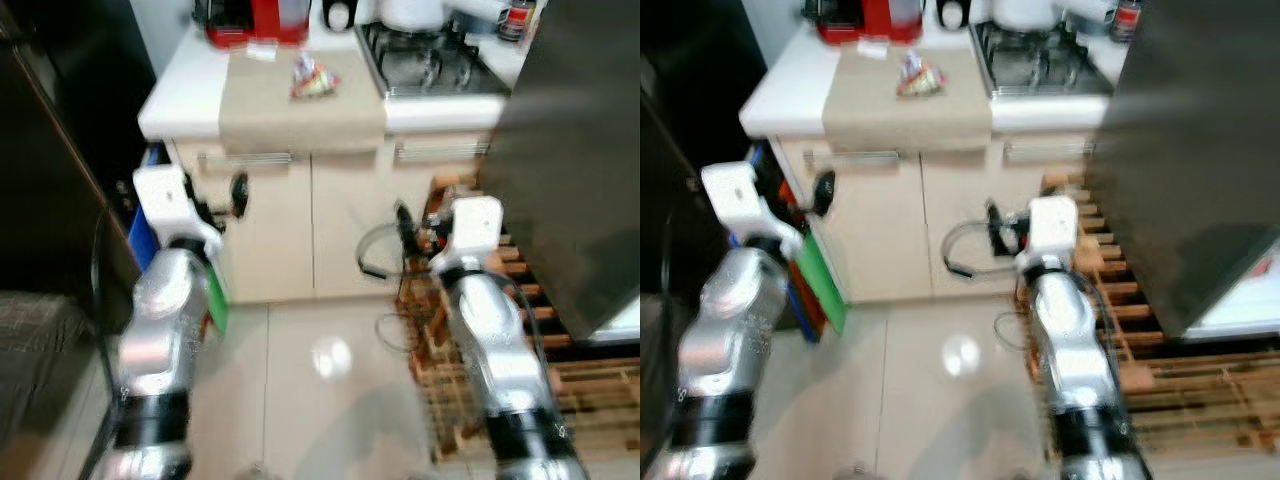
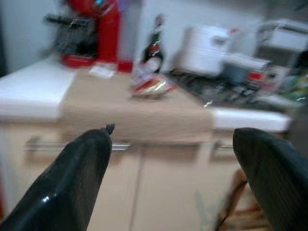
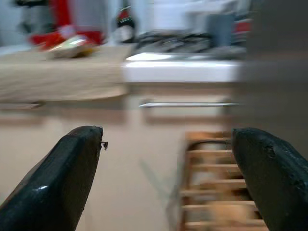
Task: Restocking fridge
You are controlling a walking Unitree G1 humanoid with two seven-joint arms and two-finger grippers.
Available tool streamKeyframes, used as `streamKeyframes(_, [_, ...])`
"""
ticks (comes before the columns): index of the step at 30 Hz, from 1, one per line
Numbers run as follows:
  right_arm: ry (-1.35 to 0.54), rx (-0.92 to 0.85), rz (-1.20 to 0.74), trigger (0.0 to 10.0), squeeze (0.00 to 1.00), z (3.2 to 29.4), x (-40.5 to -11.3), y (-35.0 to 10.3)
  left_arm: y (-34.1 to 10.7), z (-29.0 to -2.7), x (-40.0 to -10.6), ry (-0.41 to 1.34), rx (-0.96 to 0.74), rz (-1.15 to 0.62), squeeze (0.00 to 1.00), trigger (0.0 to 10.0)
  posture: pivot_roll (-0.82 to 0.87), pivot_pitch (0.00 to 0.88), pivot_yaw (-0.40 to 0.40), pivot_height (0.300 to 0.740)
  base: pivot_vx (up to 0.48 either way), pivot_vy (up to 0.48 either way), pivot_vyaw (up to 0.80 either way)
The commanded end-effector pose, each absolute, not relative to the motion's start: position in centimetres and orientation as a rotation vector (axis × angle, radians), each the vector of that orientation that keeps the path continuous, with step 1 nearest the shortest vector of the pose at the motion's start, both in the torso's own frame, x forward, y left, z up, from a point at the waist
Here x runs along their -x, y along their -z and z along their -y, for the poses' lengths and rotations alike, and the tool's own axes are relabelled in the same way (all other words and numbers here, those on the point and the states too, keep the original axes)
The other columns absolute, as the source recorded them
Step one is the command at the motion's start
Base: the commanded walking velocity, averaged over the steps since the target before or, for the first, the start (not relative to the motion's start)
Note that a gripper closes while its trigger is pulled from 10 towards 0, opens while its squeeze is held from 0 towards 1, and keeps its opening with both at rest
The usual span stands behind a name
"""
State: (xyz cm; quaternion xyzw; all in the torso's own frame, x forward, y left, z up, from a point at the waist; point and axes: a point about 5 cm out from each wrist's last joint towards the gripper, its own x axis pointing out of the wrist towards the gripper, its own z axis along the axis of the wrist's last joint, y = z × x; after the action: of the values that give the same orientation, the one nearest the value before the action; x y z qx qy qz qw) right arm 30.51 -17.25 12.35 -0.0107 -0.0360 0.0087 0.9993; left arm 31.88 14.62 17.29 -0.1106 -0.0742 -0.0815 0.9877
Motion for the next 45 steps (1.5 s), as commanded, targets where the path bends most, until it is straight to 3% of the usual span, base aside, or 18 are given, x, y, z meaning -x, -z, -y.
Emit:
streamKeyframes(1, [-0.043,-0.003,0.105,10.0,0.0,16.2,-30.7,-13.1,-17.9,-15.4,-32.2,0.153,0.207,0.171,0.0,10.0,-0.04,0.0,0.072,0.74,0.48,0.0,0.0])
streamKeyframes(13, [-0.091,-0.032,0.145,10.0,0.0,14.7,-30.9,-13.6,-18.3,-16.5,-32.8,0.103,0.182,0.182,0.0,10.0,-0.02,0.0,0.068,0.74,0.478,0.0,0.0])
streamKeyframes(21, [-0.126,-0.005,0.145,10.0,0.0,13.9,-31.1,-14.0,-18.3,-16.6,-32.9,0.094,0.176,0.19,0.0,10.0,-0.02,0.0,0.062,0.74,0.47,0.0,0.58])
streamKeyframes(39, [-0.113,-0.003,0.202,10.0,0.0,14.0,-31.5,-15.7,-19.1,-16.6,-33.2,0.097,0.16,0.221,0.0,10.0,-0.02,0.0,0.05,0.74,0.478,0.0,0.03])
streamKeyframes(45, [-0.118,0.009,0.263,10.0,0.0,13.2,-33.3,-18.1,-19.4,-16.2,-33.4,0.115,0.162,0.239,0.0,10.0,-0.02,0.0,0.048,0.74,0.48,0.0,0.0])
